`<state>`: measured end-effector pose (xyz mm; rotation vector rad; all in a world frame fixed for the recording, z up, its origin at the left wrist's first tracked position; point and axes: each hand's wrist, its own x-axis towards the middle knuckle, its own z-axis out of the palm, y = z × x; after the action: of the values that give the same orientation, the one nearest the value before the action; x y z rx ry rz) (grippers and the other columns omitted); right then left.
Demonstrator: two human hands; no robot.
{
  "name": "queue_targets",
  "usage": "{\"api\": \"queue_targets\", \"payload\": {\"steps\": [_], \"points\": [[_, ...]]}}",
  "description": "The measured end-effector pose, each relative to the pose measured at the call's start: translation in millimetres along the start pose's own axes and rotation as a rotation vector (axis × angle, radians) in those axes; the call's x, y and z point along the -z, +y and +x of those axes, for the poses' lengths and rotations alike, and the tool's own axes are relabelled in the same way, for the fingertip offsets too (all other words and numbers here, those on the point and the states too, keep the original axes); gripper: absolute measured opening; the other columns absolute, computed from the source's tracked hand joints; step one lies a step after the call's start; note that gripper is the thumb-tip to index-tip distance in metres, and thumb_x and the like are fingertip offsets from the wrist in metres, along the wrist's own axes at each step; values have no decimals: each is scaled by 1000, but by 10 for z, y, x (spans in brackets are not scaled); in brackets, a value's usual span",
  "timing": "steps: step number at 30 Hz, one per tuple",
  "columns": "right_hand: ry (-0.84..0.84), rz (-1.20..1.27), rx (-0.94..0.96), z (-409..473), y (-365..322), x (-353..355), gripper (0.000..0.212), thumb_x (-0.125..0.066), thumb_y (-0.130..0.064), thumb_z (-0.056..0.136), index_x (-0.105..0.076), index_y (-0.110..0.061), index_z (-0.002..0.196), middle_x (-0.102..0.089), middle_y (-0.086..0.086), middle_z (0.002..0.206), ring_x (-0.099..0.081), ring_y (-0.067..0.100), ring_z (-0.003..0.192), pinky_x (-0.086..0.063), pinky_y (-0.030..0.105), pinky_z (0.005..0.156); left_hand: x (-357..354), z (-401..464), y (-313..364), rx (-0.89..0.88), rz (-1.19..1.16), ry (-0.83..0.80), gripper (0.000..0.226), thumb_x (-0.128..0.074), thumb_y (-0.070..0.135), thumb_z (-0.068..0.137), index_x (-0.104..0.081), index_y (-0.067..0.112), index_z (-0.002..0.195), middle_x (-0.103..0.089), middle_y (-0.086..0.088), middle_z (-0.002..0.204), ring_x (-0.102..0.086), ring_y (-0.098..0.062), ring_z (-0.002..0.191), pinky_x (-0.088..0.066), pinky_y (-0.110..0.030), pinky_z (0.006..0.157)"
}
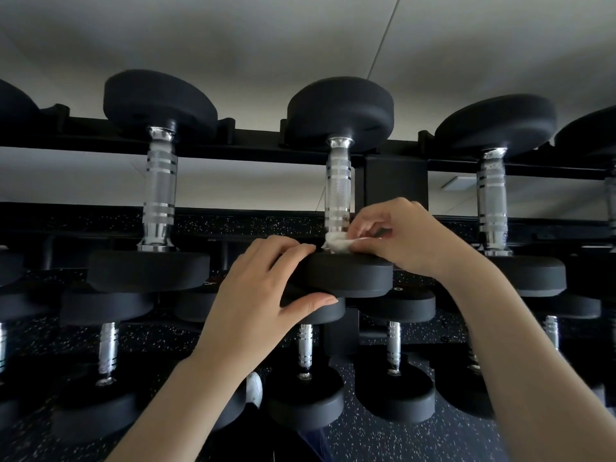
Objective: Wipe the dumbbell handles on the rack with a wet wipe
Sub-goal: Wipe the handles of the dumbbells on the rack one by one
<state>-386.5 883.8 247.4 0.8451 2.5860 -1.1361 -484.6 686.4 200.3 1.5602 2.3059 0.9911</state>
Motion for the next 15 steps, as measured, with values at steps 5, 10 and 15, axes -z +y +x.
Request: {"api": "queue_targets", "payload": {"steps": [5,10,15], "points": [[95,153,-55,-39,111,-78,10,-75,-18,76,-69,-26,74,-71,-10,79,-66,1,79,-48,18,80,7,9,14,10,1,-1,56,-55,60,81,-59,18,118,-54,8,111,-53,-16,101,-51,-39,80],[184,275,-121,-51,78,-143,9,-80,-23,70,-72,-20,72,-72,-8,71,-67,-1,72,-50,16,78,-12,-16,15,14,-12,-3,55,-56,58,82,-59,18,119,-53,8,112,-51,-13,103,-46,-31,84],[239,247,-145,-18,57,-194,12,-80,-27,71,-70,-19,70,-72,-1,77,-67,10,79,-53,23,80,-17,-8,24,21,-5,0,58,-54,59,83,-61,15,119,-55,5,112,-50,-14,104,-42,-26,87]]}}
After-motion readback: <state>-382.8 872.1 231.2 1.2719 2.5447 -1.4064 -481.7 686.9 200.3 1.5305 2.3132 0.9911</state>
